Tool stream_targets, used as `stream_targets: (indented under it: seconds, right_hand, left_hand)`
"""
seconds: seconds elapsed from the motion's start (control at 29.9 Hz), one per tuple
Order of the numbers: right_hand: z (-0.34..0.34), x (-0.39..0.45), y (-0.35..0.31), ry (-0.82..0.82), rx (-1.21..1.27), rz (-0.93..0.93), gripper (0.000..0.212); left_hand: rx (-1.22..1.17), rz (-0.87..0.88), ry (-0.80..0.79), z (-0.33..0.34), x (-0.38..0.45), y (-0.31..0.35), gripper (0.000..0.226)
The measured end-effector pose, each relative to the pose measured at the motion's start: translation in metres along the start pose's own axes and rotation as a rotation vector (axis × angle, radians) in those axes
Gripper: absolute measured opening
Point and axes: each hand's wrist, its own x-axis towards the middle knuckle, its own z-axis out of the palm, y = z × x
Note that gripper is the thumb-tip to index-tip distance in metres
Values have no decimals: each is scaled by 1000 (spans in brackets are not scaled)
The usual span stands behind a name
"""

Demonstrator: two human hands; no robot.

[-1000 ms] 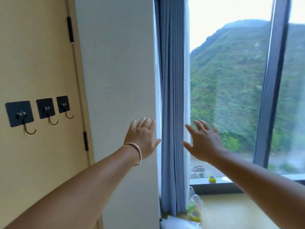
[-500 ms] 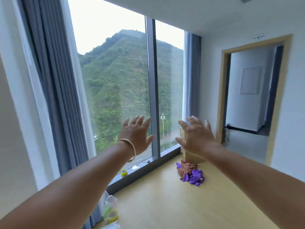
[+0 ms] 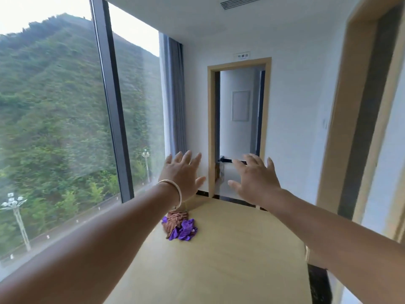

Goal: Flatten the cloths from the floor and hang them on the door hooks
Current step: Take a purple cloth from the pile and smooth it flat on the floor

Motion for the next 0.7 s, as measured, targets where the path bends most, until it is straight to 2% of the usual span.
stream_targets:
  seconds: [0.3,0.7]
  right_hand:
    - [27,21,106,-34,-93,167,61]
    - [115,122,199,-80,-208,284,61]
  left_hand:
    - [-104,170,79,47,86,85,71]
    - [-158,290,59,160,242,126,73]
